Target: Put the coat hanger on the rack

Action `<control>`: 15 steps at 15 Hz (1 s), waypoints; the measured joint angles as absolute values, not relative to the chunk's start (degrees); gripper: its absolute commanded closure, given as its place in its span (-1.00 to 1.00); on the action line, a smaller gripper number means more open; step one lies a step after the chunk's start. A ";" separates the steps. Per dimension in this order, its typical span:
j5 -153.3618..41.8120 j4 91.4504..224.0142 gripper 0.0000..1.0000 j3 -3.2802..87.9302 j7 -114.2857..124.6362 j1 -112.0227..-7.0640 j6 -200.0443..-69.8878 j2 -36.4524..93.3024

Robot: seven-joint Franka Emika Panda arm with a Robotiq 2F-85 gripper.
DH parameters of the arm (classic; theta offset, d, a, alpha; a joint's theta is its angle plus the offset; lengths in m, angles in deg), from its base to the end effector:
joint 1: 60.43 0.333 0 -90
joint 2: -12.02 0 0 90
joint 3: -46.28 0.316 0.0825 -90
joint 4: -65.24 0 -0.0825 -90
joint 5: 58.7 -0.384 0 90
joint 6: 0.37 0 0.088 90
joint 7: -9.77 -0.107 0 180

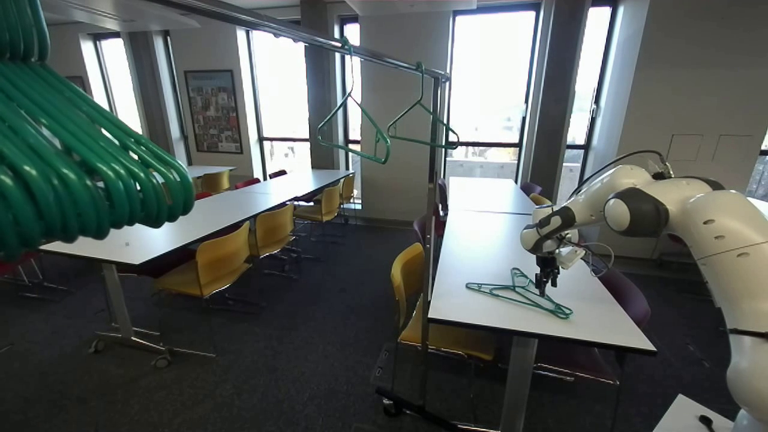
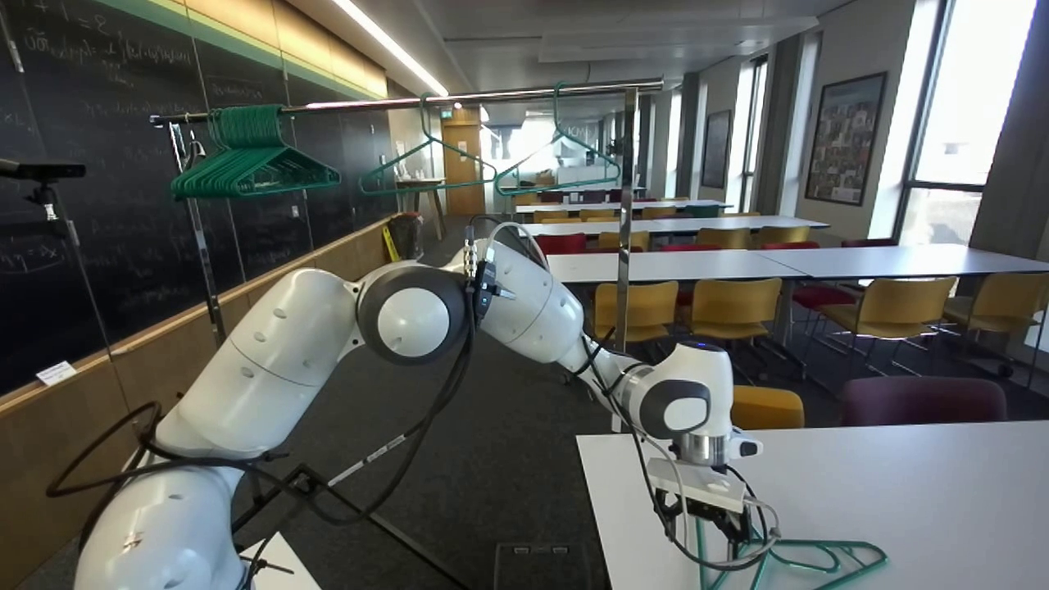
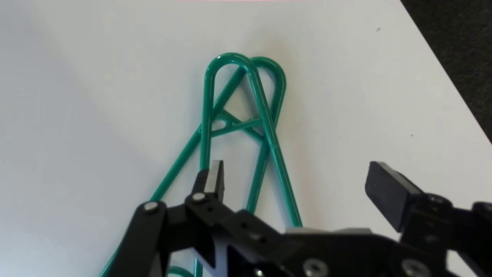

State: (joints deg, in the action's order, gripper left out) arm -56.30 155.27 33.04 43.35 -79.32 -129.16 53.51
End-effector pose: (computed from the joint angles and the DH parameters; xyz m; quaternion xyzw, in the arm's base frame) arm 0.6021 -0.3530 0.2220 0.9942 0.0528 -0.0632 0.0694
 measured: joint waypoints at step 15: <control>-52.21 155.41 -1.00 36.31 50.15 -82.82 -129.16 56.51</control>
State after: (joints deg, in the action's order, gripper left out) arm -52.21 155.41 36.31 50.15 -82.82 -129.16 56.51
